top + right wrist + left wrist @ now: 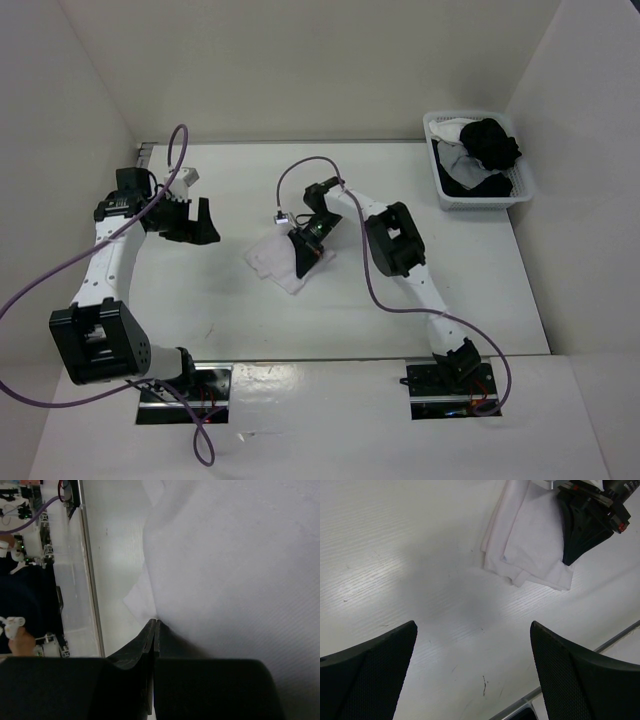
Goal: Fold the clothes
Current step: Fold the tank top
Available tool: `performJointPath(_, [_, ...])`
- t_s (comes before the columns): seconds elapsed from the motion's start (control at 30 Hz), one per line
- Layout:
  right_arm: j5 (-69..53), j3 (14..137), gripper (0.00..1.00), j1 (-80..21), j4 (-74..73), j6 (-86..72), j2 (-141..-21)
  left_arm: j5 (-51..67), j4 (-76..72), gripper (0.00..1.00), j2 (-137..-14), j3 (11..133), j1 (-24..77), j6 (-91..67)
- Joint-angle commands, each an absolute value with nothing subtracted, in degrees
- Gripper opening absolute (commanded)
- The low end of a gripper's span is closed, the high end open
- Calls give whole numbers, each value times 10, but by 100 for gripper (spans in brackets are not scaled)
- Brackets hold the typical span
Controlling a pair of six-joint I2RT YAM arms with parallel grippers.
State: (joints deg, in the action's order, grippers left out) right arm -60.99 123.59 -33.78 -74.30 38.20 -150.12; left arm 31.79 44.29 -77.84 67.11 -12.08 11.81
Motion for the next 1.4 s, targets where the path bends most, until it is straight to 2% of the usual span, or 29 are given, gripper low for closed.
performJointPath(0.0, [-592,1235,0,-336,-744,381,-1396,329,432,100,-776,672,-122,120])
performJointPath(0.13, [-549,1173,1,-321,-705,353,-1247,329,432,100,-757,667,-122,120])
performJointPath(0.17, [-515,1146,3,-306,-680,314,-1174,321,426,100,-752,667,-122,120])
performJointPath(0.2, [-492,1082,6,-295,-647,289,-1135,305,426,100,-740,667,-122,113])
performJointPath(0.23, [-466,1045,15,-283,-584,267,-1096,294,413,100,-734,661,-122,103])
performJointPath(0.27, [-445,1010,19,-254,-557,248,-1017,281,413,100,-729,661,-122,97])
performJointPath(0.33, [-362,920,30,-224,-514,197,-947,242,399,100,-710,656,-122,79])
performJointPath(0.37, [-350,896,51,-206,-494,191,-914,228,391,100,-704,656,-122,73])
performJointPath(0.47, [-266,810,83,-125,-457,134,-789,181,376,100,-682,644,-135,51])
performJointPath(0.57, [-187,715,100,-56,-418,99,-677,141,371,100,-669,644,-157,36])
performJointPath(0.73, [-113,608,100,27,-370,76,-546,78,366,100,-664,644,-182,9])
performJointPath(0.9, [-83,586,100,92,-355,70,-482,70,359,100,-664,644,-182,9])
performJointPath(1.37, [-83,569,100,98,-338,81,-423,95,359,100,-653,644,-182,14])
